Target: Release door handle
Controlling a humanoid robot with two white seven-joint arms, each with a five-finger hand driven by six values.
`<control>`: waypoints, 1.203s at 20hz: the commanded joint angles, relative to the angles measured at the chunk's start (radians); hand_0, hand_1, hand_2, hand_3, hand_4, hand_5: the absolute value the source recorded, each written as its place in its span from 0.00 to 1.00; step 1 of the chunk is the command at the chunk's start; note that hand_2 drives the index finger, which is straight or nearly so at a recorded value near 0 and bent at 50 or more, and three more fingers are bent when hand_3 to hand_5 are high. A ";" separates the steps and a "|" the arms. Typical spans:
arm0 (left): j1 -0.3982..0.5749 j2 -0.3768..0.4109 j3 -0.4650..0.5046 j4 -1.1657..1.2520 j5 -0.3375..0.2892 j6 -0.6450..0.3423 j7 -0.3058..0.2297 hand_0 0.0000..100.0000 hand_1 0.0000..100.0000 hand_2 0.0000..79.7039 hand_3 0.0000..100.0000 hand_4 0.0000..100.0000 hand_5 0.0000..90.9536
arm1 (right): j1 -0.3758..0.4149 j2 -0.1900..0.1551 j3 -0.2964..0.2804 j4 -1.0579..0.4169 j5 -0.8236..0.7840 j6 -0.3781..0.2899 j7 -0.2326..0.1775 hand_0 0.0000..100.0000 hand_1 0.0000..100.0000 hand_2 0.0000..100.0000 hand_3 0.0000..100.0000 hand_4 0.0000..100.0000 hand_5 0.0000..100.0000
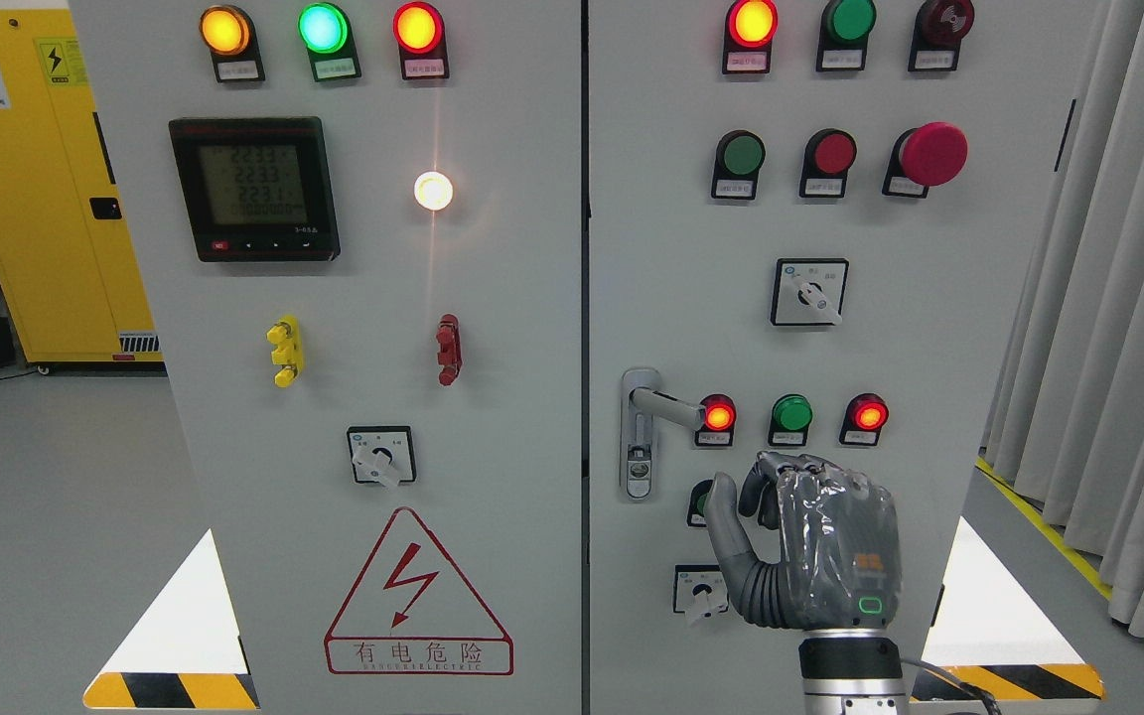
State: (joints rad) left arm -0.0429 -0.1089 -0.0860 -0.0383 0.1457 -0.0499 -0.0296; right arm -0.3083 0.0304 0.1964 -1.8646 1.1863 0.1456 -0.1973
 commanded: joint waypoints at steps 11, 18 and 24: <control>0.000 0.000 0.000 0.000 0.000 -0.001 0.000 0.12 0.56 0.00 0.00 0.00 0.00 | 0.066 -0.072 -0.118 -0.064 -0.123 -0.166 -0.062 0.75 0.17 0.00 0.00 0.00 0.00; 0.000 0.000 0.000 0.000 0.000 -0.001 0.000 0.12 0.56 0.00 0.00 0.00 0.00 | 0.071 -0.072 -0.115 -0.065 -0.123 -0.167 -0.063 0.73 0.16 0.00 0.00 0.00 0.00; 0.000 0.000 0.000 0.000 0.000 -0.001 0.000 0.12 0.56 0.00 0.00 0.00 0.00 | 0.071 -0.072 -0.109 -0.065 -0.123 -0.167 -0.063 0.71 0.16 0.00 0.00 0.00 0.00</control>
State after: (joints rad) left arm -0.0429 -0.1089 -0.0861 -0.0383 0.1457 -0.0499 -0.0296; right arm -0.2403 -0.0336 0.0955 -1.9216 1.0653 -0.0211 -0.2602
